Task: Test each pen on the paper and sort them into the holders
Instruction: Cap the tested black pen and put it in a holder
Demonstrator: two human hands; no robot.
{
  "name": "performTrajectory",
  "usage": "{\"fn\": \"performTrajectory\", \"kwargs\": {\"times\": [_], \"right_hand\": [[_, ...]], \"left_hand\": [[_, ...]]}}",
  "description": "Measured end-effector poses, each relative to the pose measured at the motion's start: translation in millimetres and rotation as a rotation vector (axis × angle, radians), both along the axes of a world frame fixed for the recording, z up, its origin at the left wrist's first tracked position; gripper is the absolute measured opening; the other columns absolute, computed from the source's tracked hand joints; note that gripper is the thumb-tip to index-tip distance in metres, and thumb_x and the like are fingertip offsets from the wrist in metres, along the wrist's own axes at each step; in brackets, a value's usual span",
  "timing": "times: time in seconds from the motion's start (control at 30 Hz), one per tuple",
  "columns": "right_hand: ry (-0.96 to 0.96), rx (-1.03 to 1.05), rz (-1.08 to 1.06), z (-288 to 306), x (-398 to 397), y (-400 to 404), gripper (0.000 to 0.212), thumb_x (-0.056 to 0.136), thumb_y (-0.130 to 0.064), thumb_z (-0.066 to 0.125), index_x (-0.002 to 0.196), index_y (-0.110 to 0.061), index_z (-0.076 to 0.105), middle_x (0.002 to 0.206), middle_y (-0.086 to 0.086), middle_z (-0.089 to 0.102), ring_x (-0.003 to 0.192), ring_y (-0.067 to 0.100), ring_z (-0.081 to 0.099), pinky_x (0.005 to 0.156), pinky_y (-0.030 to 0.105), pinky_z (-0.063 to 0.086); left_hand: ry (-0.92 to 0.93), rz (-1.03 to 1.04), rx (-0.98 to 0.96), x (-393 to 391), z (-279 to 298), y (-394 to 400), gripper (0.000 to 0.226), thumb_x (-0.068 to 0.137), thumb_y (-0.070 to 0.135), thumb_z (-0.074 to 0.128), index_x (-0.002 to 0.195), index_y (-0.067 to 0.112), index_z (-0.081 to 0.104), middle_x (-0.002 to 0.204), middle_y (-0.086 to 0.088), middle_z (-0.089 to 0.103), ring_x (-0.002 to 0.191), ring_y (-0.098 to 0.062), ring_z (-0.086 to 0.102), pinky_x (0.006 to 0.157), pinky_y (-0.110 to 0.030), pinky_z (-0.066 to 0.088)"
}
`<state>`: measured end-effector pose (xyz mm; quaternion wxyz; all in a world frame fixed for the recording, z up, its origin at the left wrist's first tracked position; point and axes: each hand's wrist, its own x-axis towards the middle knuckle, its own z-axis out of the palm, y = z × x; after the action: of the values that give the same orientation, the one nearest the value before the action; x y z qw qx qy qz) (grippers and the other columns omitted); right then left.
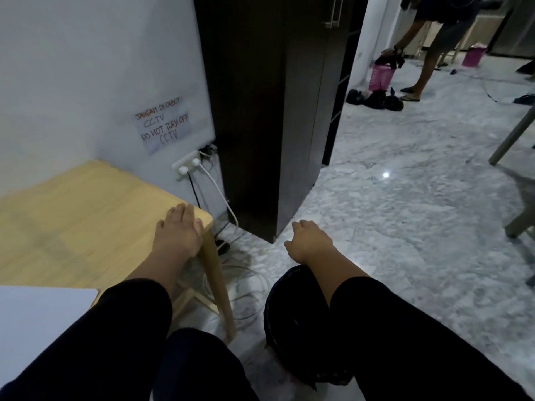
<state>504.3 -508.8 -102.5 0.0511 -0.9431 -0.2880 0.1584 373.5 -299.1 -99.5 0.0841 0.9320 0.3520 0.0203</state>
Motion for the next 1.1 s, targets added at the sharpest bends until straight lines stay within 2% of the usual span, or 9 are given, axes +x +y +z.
{"fn": "performTrajectory", "kwargs": {"times": [0.13, 0.33, 0.53, 0.67, 0.77, 0.93, 1.03, 1.1], "right_hand": [[-0.102, 0.023, 0.143, 35, -12, 34, 0.057, 0.098, -0.034, 0.032, 0.146, -0.004, 0.019, 0.156, 0.012, 0.018, 0.146, 0.027, 0.009, 0.116, 0.041, 0.019], [-0.229, 0.088, 0.333, 92, -46, 101, 0.056, 0.099, -0.029, 0.027, 0.148, -0.003, 0.015, 0.158, 0.011, 0.015, 0.147, 0.025, 0.006, 0.118, 0.04, 0.013], [-0.293, 0.162, 0.473, 141, -109, 157, 0.051, 0.098, -0.028, 0.029, 0.142, -0.002, 0.027, 0.148, 0.014, 0.031, 0.137, 0.029, 0.027, 0.109, 0.04, 0.028], [-0.309, 0.186, 0.58, 160, -154, 195, 0.05, 0.1, -0.029, 0.027, 0.142, -0.002, 0.027, 0.148, 0.014, 0.031, 0.134, 0.029, 0.03, 0.107, 0.037, 0.028], [-0.281, 0.235, 0.654, 164, -190, 228, 0.051, 0.099, -0.03, 0.028, 0.142, -0.002, 0.026, 0.149, 0.014, 0.03, 0.137, 0.029, 0.028, 0.109, 0.037, 0.027], [-0.244, 0.239, 0.801, 156, -255, 286, 0.053, 0.099, -0.03, 0.027, 0.145, -0.004, 0.021, 0.155, 0.01, 0.023, 0.145, 0.024, 0.015, 0.112, 0.037, 0.023], [-0.226, 0.249, 0.873, 144, -294, 316, 0.048, 0.097, -0.028, 0.03, 0.139, -0.005, 0.031, 0.145, 0.011, 0.035, 0.134, 0.026, 0.032, 0.104, 0.037, 0.033], [-0.203, 0.263, 0.914, 132, -318, 334, 0.047, 0.097, -0.029, 0.033, 0.137, -0.006, 0.034, 0.141, 0.012, 0.038, 0.128, 0.03, 0.039, 0.1, 0.038, 0.036]], "left_hand": [[0.1, -0.004, -0.045, -4, 29, 0, 0.049, 0.097, 0.033, 0.027, 0.135, 0.002, 0.027, 0.142, -0.017, 0.031, 0.132, -0.031, 0.029, 0.107, -0.044, 0.032], [0.066, 0.048, 0.042, -32, 85, 16, 0.05, 0.099, 0.03, 0.022, 0.139, 0.0, 0.022, 0.145, -0.019, 0.028, 0.135, -0.03, 0.026, 0.107, -0.043, 0.032], [-0.002, 0.174, 0.138, -90, 130, 47, 0.043, 0.098, 0.027, 0.023, 0.13, -0.001, 0.032, 0.134, -0.02, 0.038, 0.124, -0.033, 0.04, 0.098, -0.044, 0.04], [-0.052, 0.291, 0.174, -143, 148, 69, 0.04, 0.098, 0.026, 0.024, 0.125, 0.0, 0.036, 0.131, -0.018, 0.041, 0.122, -0.032, 0.042, 0.095, -0.042, 0.039], [-0.034, 0.371, 0.187, -186, 149, 93, 0.037, 0.098, 0.025, 0.023, 0.122, 0.0, 0.037, 0.128, -0.017, 0.042, 0.12, -0.031, 0.042, 0.094, -0.041, 0.039], [0.109, 0.446, 0.211, -263, 132, 138, 0.035, 0.093, 0.013, 0.03, 0.12, 0.0, 0.047, 0.125, -0.016, 0.042, 0.118, -0.031, 0.037, 0.094, -0.038, 0.04], [0.122, 0.515, 0.217, -309, 112, 157, 0.035, 0.094, 0.018, 0.029, 0.119, 0.001, 0.047, 0.121, -0.015, 0.045, 0.113, -0.03, 0.041, 0.088, -0.039, 0.041], [0.066, 0.574, 0.188, -334, 100, 165, 0.037, 0.096, 0.022, 0.028, 0.123, 0.002, 0.043, 0.124, -0.014, 0.046, 0.116, -0.029, 0.041, 0.091, -0.04, 0.041]]}}
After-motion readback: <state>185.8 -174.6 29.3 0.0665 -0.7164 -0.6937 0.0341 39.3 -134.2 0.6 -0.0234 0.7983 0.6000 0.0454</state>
